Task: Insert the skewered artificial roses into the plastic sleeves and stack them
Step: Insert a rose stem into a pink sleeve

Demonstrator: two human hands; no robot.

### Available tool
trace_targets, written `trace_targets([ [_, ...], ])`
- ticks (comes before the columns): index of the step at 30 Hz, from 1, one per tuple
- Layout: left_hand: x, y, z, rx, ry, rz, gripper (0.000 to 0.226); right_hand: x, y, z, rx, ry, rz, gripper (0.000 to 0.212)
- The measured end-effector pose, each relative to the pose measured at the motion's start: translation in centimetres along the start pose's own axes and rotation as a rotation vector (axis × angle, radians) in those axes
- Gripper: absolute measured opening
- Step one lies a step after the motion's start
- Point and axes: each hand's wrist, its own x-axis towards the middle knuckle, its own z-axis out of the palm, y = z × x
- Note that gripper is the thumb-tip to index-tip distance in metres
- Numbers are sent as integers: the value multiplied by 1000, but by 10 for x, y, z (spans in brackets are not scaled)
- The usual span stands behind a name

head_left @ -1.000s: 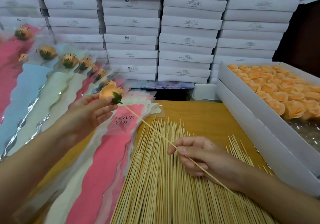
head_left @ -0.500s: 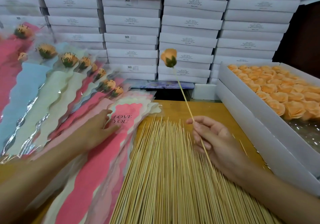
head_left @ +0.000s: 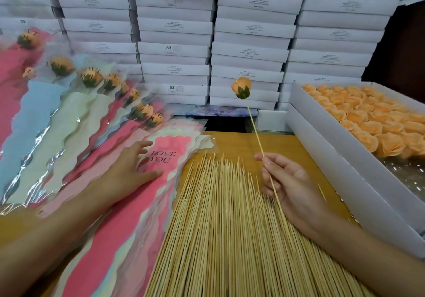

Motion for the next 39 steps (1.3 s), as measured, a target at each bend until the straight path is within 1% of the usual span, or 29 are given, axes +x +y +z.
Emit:
trace_targets([
  [3,0,-3,0,16,-13,-32,76,-1,-1,0,4,3,8,18],
  [8,-3,-4,-3,3,-68,-73,99,-2,-2,2,-3,-1,18,18],
  [10,-3,-6,-3,-14,-72,-64,101,-2,-2,2,-8,-1,19,18],
  [13,-2,-7,-3,-19,-59,-42,92,-2,-3,4,-17,-1,19,18],
  [15,-2,-5,-3,11,-27,-1,79,-2,-3,4,-18,3,24,20],
  [17,-3,-2,-2,54,4,80,67,-3,-3,4,-14,6,28,22],
  [20,-6,4,-2,128,17,186,60,-3,-3,4,-24,14,27,23],
  [25,-8,14,-3,197,81,192,47,-3,-3,4,-27,19,29,24],
  [29,-12,22,-8,241,81,310,37,-3,-3,4,-21,20,33,21],
  [32,-12,32,-14,163,92,326,34,-3,-3,4,-18,19,32,19],
  [35,-13,45,-19,-1,111,298,35,-2,-3,3,-5,28,28,20],
  [37,-17,57,-19,-168,95,261,38,-1,-3,2,0,32,22,20],
  [39,-24,70,-14,-412,25,182,40,-1,-3,2,1,38,14,20],
])
